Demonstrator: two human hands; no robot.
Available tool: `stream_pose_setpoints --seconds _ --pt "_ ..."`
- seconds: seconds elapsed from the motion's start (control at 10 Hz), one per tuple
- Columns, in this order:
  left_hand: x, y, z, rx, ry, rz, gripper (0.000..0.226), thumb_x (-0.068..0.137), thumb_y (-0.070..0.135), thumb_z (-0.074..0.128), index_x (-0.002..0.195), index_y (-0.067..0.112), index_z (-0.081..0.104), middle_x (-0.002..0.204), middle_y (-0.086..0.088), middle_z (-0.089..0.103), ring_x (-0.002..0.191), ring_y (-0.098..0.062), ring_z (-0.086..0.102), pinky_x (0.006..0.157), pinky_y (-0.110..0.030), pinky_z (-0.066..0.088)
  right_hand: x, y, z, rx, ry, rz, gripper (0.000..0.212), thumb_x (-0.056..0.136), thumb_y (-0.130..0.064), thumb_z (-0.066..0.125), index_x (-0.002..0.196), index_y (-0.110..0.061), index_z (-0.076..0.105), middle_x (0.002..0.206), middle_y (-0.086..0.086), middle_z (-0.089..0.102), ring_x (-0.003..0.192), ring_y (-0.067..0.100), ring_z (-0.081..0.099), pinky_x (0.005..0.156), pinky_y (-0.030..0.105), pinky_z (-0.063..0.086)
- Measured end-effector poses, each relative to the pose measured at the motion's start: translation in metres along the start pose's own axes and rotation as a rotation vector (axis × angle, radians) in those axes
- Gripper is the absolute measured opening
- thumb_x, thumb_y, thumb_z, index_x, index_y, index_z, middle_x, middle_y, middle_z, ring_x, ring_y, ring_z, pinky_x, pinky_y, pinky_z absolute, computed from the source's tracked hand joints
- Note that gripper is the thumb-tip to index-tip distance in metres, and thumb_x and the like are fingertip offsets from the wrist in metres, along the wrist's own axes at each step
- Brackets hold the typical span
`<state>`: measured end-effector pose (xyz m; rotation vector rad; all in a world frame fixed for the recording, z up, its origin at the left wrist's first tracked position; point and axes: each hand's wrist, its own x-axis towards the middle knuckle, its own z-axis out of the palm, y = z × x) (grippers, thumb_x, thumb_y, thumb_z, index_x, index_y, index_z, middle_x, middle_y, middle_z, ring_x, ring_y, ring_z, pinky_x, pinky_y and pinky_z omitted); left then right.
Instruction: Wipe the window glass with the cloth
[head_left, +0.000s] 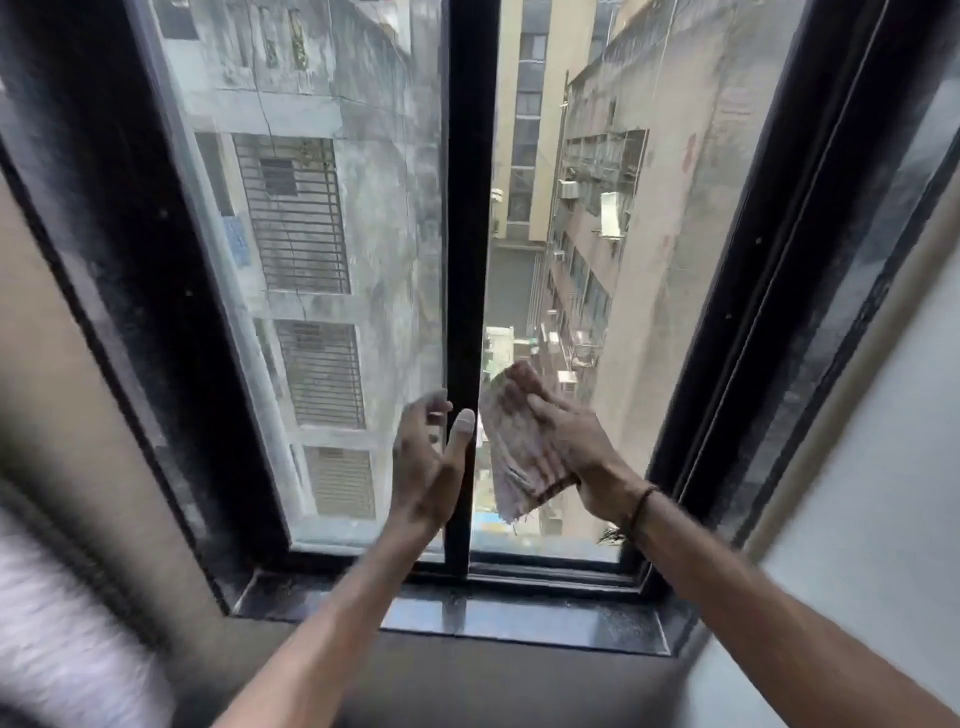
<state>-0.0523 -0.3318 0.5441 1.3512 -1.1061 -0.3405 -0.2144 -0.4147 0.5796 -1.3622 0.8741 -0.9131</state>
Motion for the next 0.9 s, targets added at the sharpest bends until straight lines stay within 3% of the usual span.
stream_pose_setpoints --seconds 0.1,0.2,0.3,0.4,0.5,0.6,0.7,0.8,0.9 --pt "-0.042 -0.045 -0.011 -0.353 -0.185 -0.435 0.06 0.083 0.065 0.058 0.121 0.021 0.072 0.125 0.0 0.076 0.123 -0.023 0.07 0.104 -0.039 0.054 -0.009 0.047 0.036 0.131 -0.087 0.194 0.021 0.105 -0.015 0.062 0.11 -0.015 0.083 0.105 0.004 0.085 0.086 0.021 0.081 0.081 0.033 0.067" --pt "-0.1 -0.117 -0.041 -0.604 -0.101 -0.741 0.038 0.094 0.037 0.067 0.122 0.012 0.077 0.119 -0.012 0.082 0.108 -0.03 0.076 0.087 -0.037 0.062 -0.025 0.127 0.089 0.008 -0.115 0.284 0.016 0.103 -0.008 0.066 0.1 -0.013 0.082 0.089 0.001 0.082 0.078 0.015 0.075 0.073 0.025 0.063" --pt "-0.143 -0.167 -0.067 -0.463 0.112 -0.852 0.023 0.094 0.012 0.069 0.115 0.008 0.075 0.113 -0.018 0.08 0.095 -0.027 0.076 0.077 -0.031 0.063 -0.043 0.189 0.119 -0.168 -0.167 0.312 0.009 0.1 -0.009 0.071 0.101 -0.013 0.079 0.088 -0.001 0.079 0.078 0.012 0.071 0.062 0.015 0.059" --pt "-0.218 -0.233 -0.101 -0.24 0.232 -1.002 0.023 0.091 -0.007 0.063 0.106 0.008 0.07 0.106 -0.016 0.075 0.079 -0.014 0.074 0.069 -0.021 0.061 -0.073 0.29 0.146 -0.365 -0.273 0.454 0.014 0.096 -0.012 0.077 0.086 -0.022 0.075 0.089 0.002 0.077 0.065 0.005 0.069 0.047 0.017 0.057" --pt "-0.275 -0.279 -0.117 -0.146 0.273 -1.148 0.025 0.09 -0.007 0.064 0.112 0.003 0.071 0.103 -0.014 0.076 0.069 -0.005 0.073 0.058 -0.014 0.058 -0.097 0.362 0.163 -0.426 -0.354 0.618 0.013 0.095 -0.013 0.079 0.084 -0.02 0.074 0.087 0.005 0.074 0.052 0.003 0.066 0.044 0.025 0.059" --pt "-0.349 -0.333 -0.125 -0.077 0.319 -1.338 0.026 0.091 -0.007 0.066 0.115 0.0 0.07 0.112 -0.018 0.077 0.068 -0.007 0.073 0.052 -0.012 0.056 -0.133 0.458 0.175 -0.518 -0.395 0.82 0.01 0.092 -0.011 0.08 0.084 -0.016 0.077 0.089 0.013 0.078 0.054 0.01 0.07 0.061 0.039 0.068" --pt "-0.398 -0.373 -0.122 -0.015 0.331 -1.44 0.03 0.091 -0.008 0.066 0.12 -0.002 0.069 0.118 -0.021 0.077 0.072 -0.009 0.07 0.051 -0.011 0.054 -0.157 0.522 0.183 -0.575 -0.416 0.911 0.01 0.091 -0.008 0.08 0.084 -0.013 0.078 0.097 0.017 0.081 0.069 0.021 0.079 0.074 0.048 0.07" --pt "-0.446 -0.423 -0.117 0.099 0.341 -1.524 0.041 0.089 -0.009 0.066 0.13 -0.002 0.066 0.127 -0.021 0.075 0.087 -0.019 0.069 0.066 -0.019 0.057 -0.183 0.59 0.193 -0.597 -0.417 0.954 0.005 0.091 -0.004 0.077 0.091 -0.008 0.08 0.11 0.016 0.08 0.091 0.031 0.082 0.078 0.051 0.07" --pt "-0.458 -0.441 -0.114 0.194 0.319 -1.563 0.047 0.089 -0.006 0.067 0.135 0.003 0.064 0.131 -0.018 0.074 0.096 -0.021 0.068 0.077 -0.026 0.057 -0.194 0.617 0.198 -0.656 -0.397 0.925 0.017 0.09 -0.006 0.075 0.076 -0.016 0.076 0.108 0.015 0.081 0.089 0.029 0.082 0.075 0.048 0.071"
